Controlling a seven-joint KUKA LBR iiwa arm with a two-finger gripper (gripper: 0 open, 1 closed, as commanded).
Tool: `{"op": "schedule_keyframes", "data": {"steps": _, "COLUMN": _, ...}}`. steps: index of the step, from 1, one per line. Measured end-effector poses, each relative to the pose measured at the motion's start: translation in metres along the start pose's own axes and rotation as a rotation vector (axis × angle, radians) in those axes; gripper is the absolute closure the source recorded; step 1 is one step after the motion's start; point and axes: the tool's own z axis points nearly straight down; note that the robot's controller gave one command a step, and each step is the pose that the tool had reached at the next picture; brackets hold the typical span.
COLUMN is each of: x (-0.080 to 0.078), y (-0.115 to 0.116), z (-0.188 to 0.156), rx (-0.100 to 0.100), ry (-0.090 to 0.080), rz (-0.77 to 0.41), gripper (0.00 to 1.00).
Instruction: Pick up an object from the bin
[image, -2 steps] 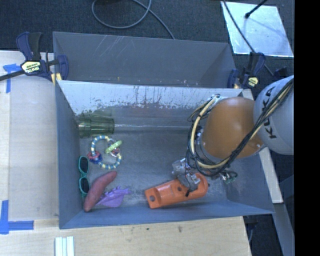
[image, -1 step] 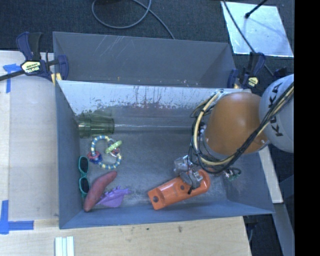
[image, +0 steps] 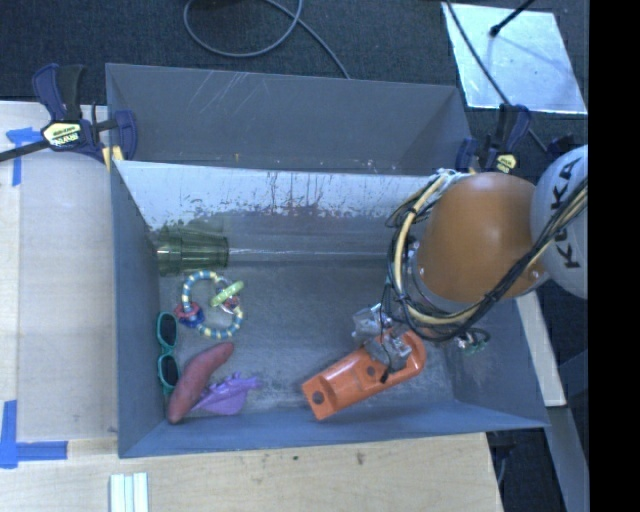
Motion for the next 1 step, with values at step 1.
{"op": "schedule_keyframes", "data": {"steps": 1, "x": -0.0010, "y": -0.0006, "z": -0.0175, "rx": 0.002, "ry": -0.003, "rz": 0.001, "gripper": 1.00}}
